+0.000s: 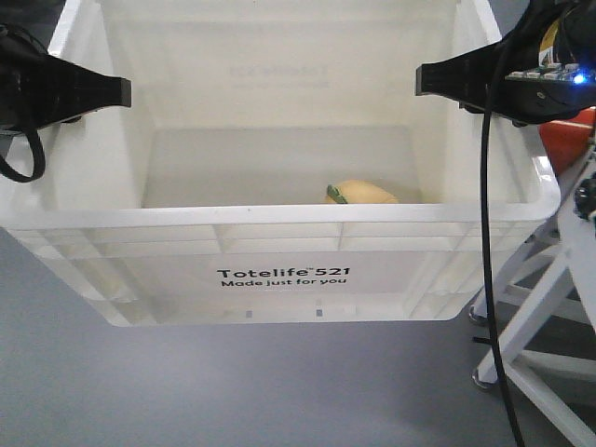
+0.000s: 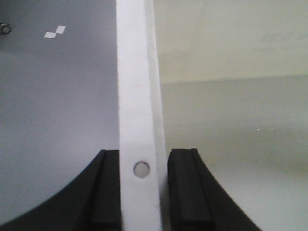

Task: Place moving items into box and shelve
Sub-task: 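Hold the tote raised in both grippers while the base backs away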

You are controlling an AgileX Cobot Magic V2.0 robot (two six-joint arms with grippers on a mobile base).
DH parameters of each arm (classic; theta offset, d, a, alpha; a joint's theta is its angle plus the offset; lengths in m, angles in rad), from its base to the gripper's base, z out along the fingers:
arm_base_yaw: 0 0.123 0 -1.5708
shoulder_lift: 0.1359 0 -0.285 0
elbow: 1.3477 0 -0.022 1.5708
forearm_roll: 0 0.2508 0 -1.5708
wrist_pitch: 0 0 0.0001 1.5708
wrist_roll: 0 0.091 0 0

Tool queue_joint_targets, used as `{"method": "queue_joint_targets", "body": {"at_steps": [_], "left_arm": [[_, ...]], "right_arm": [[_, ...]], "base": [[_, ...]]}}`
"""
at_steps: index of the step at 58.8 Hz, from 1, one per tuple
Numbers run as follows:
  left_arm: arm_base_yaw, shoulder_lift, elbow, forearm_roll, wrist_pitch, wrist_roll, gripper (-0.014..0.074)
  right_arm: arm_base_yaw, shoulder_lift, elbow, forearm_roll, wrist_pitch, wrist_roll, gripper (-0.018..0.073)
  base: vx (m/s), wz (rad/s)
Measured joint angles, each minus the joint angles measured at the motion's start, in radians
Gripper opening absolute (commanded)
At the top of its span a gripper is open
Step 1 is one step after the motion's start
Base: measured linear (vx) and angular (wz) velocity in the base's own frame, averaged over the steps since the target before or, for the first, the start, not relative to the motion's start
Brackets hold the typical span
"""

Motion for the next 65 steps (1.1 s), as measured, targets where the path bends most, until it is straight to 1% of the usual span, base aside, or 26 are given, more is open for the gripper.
{"method": "queue_joint_targets", "body": {"at_steps": [40, 65], "left_arm": [[0.000, 0.000, 0.000, 0.000, 0.002, 0.000, 0.0040], [0.000, 0.000, 0.000, 0.000, 0.002, 0.000, 0.0040]], "right_arm": [[0.000, 0.000, 0.000, 0.000, 0.000, 0.000, 0.0039], [0.000, 0.000, 0.000, 0.000, 0.000, 0.000, 0.0039]], "base": [[-0.02, 0.61], [0.07, 0.50]]}}
